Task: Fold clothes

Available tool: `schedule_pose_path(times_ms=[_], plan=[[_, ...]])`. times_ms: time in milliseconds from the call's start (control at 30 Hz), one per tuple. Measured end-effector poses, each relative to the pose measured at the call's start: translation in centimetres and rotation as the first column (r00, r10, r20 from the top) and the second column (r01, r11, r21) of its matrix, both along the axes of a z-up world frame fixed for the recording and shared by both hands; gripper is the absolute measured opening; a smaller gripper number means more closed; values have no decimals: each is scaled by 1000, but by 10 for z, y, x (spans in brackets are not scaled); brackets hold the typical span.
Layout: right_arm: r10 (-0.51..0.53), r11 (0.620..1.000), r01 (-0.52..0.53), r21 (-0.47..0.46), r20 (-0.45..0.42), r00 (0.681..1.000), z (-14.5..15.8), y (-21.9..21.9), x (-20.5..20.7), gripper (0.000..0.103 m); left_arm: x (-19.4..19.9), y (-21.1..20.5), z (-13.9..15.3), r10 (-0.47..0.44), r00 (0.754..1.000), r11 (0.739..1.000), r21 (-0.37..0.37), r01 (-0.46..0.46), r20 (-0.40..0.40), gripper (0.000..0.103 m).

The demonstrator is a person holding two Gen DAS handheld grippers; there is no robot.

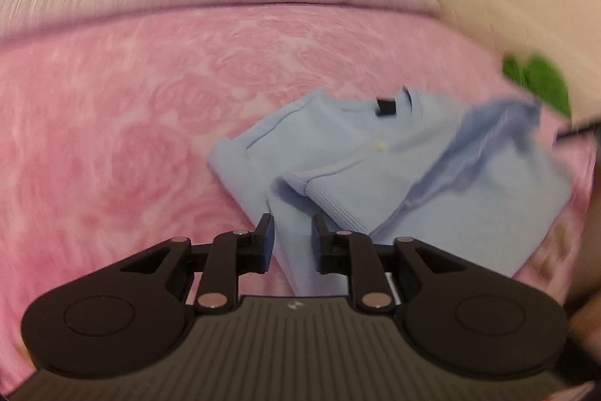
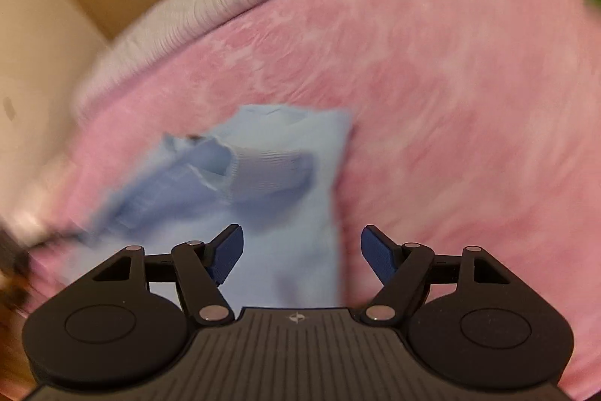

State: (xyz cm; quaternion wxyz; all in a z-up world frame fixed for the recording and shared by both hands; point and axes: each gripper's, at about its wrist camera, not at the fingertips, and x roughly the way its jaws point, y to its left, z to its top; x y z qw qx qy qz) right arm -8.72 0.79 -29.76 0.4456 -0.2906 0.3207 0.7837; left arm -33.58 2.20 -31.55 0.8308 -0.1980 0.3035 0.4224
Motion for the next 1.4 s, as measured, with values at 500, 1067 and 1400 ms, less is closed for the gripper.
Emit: schedule_pose_path(times_ms=[500, 1067, 1400], plan=[[71, 992, -71, 109, 1, 997, -28, 78, -50, 59, -6, 51, -15, -108, 994, 994, 11, 108, 8, 25], [10, 996, -26, -81, -182, 983, -43, 102, -25, 50, -38, 86, -36, 34, 964, 978, -207, 22, 264, 35], [63, 998, -62, 19, -60, 996, -30, 85, -42, 25, -52, 80, -39, 77, 950, 971, -240, -2, 304, 12]])
